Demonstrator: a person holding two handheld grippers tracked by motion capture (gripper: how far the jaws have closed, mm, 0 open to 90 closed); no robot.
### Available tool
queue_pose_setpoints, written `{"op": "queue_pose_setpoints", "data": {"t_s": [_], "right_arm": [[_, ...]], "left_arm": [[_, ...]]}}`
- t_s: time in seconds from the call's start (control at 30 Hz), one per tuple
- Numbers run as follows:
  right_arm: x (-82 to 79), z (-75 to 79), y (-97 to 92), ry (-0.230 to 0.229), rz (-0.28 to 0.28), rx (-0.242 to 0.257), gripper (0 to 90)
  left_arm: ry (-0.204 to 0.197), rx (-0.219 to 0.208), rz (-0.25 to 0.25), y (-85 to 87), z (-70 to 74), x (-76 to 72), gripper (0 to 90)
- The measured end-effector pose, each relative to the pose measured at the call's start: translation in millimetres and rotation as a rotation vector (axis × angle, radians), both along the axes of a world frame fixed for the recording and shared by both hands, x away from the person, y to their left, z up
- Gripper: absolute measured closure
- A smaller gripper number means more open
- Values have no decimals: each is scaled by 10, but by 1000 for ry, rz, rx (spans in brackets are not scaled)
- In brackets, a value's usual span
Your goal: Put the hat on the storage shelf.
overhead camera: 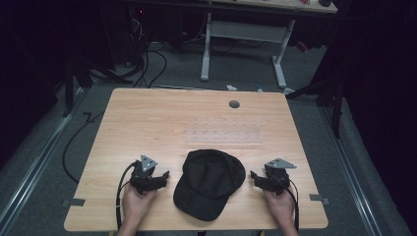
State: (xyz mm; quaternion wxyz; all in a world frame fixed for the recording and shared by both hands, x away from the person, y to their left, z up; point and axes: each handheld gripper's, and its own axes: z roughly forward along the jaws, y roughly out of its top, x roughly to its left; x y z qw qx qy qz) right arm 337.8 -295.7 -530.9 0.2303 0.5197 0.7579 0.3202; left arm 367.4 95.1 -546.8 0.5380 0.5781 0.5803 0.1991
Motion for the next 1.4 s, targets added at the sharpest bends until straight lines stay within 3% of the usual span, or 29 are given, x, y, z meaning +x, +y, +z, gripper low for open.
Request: {"op": "queue_pose_setpoints", "data": {"t_s": [1.4], "right_arm": [[-1, 1, 7, 2, 1, 1, 336]], "left_arm": [[2, -7, 10, 5, 3, -1, 283]]}}
